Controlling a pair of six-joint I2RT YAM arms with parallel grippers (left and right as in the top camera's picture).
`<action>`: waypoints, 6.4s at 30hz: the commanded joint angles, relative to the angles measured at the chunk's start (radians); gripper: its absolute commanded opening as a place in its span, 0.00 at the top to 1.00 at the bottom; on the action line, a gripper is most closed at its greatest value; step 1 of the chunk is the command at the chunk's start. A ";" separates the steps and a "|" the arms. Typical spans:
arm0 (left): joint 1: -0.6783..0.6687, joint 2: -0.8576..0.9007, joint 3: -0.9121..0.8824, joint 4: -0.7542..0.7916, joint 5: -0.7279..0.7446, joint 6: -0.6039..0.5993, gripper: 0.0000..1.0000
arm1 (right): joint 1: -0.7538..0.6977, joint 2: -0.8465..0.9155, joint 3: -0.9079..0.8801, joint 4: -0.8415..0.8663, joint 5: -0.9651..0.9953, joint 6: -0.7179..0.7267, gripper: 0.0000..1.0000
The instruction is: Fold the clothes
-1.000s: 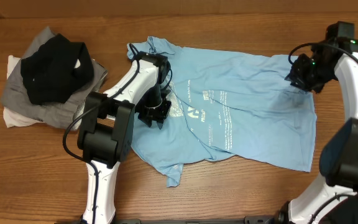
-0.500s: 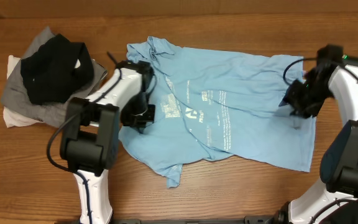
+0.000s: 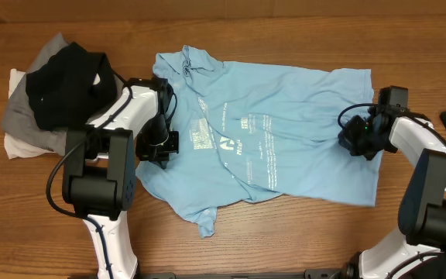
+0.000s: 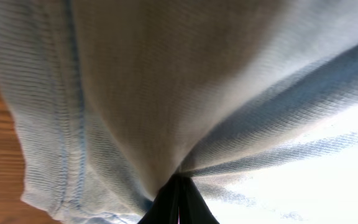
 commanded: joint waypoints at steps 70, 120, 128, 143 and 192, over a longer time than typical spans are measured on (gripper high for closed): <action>0.076 -0.074 -0.032 0.034 -0.108 0.080 0.96 | -0.156 0.025 0.112 -0.396 -0.040 -0.378 0.66; 0.076 -0.074 -0.032 0.053 -0.108 0.092 0.95 | -0.291 0.009 0.148 -0.473 -0.024 -0.254 0.59; 0.076 -0.074 -0.032 0.053 -0.108 0.096 0.95 | -0.288 0.009 0.131 -0.386 -0.074 -0.250 0.84; 0.076 -0.074 -0.010 0.038 -0.078 0.117 0.96 | -0.382 0.009 0.197 -0.536 -0.079 -0.217 0.52; -0.362 -0.314 0.037 -0.230 0.209 0.131 0.30 | -0.450 -0.029 0.628 -0.782 -0.007 -0.172 0.54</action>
